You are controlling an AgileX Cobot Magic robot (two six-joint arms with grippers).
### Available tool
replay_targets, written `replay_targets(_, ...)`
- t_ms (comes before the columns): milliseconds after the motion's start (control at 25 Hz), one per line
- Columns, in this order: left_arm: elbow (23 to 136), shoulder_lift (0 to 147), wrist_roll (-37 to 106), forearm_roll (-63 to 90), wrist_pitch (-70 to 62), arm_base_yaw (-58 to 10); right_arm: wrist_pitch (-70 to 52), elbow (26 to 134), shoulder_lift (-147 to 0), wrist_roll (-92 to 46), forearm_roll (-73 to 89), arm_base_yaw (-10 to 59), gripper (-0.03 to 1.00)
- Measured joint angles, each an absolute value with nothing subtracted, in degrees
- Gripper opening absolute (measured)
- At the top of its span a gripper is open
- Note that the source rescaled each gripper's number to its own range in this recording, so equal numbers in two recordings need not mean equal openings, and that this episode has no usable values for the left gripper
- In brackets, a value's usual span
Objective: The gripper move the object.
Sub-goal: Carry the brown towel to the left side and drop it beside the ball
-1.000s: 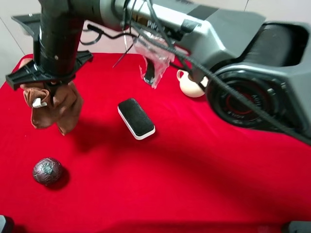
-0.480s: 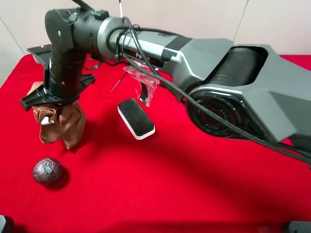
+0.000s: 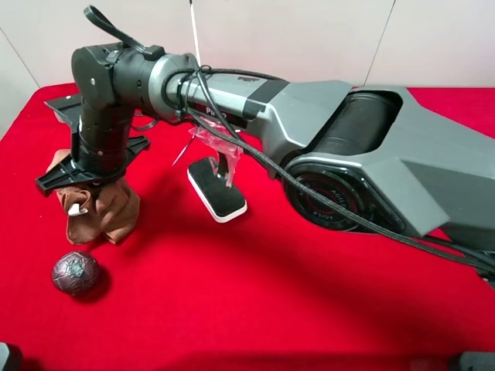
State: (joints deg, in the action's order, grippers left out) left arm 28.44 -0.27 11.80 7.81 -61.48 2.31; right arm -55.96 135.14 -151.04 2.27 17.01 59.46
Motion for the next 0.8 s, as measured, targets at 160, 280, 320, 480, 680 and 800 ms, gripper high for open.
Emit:
replay_targets(160, 28.44, -0.27, 11.80, 7.81, -61.48, 2.31, -55.65, 135.14, -151.04, 2.27, 17.01, 59.46, 0.13)
replay_targets(280, 28.44, -0.27, 11.80, 7.81, -61.48, 2.31, -55.49, 135.14, -151.04, 2.27, 17.01, 59.46, 0.44)
replay_targets(320, 28.44, -0.27, 11.80, 7.81, -61.48, 2.31, -55.49, 135.14, -151.04, 2.27, 17.01, 59.46, 0.53)
replay_targets(480, 28.44, -0.27, 11.80, 7.81, -61.48, 2.31, -55.49, 135.14, -151.04, 1.39, 17.01, 59.46, 0.89)
replay_targets(680, 28.44, -0.27, 11.80, 7.81, -61.48, 2.31, -57.08, 135.14, -151.04, 0.99, 17.01, 59.46, 0.99)
replay_targets(800, 28.44, -0.27, 11.80, 7.81, -61.48, 2.31, -58.28, 135.14, -150.62, 0.99, 16.75, 59.46, 1.00)
